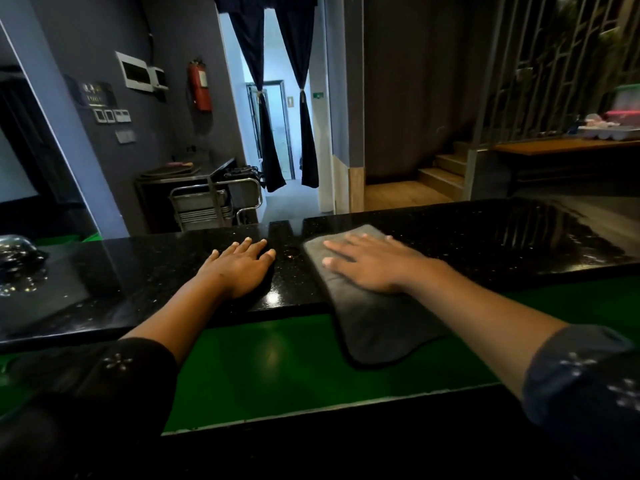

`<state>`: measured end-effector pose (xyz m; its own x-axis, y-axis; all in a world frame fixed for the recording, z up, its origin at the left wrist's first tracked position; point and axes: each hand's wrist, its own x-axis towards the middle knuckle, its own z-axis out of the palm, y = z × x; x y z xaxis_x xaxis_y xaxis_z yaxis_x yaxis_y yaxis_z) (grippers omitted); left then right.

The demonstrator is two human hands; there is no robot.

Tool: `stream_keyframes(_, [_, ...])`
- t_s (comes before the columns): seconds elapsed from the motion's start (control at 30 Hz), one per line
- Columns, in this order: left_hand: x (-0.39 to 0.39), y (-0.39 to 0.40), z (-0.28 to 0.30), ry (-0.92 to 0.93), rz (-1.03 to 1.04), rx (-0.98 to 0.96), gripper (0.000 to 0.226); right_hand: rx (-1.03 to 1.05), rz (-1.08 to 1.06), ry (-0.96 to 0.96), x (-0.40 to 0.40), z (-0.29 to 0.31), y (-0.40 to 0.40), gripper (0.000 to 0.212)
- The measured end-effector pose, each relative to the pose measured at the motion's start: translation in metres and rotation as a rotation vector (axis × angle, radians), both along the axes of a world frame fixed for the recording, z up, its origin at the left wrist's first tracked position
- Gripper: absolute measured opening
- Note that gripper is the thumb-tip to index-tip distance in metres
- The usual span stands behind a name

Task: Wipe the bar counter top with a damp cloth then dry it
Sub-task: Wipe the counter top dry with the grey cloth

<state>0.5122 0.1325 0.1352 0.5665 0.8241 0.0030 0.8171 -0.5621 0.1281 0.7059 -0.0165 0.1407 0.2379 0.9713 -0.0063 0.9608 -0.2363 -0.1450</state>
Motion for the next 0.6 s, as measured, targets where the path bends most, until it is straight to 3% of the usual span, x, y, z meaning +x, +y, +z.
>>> stream_keyframes(0.13, [0.003,-0.001,-0.002,-0.013,0.009,0.01,0.06,-0.005,-0.225,0.006,0.052,0.001,-0.017,0.063])
stream_keyframes(0.27, [0.008,0.003,0.0,-0.014,0.018,0.004,0.059,0.003,-0.357,-0.015,0.042,0.006,0.003,0.066])
stream_keyframes(0.47, [0.007,0.002,0.0,-0.02,0.004,0.001,0.06,0.005,-0.15,0.008,-0.045,0.002,0.008,0.065])
stream_keyframes(0.6, [0.004,0.005,0.001,-0.025,-0.024,-0.019,0.061,0.008,-0.086,0.001,-0.059,-0.005,-0.025,0.061])
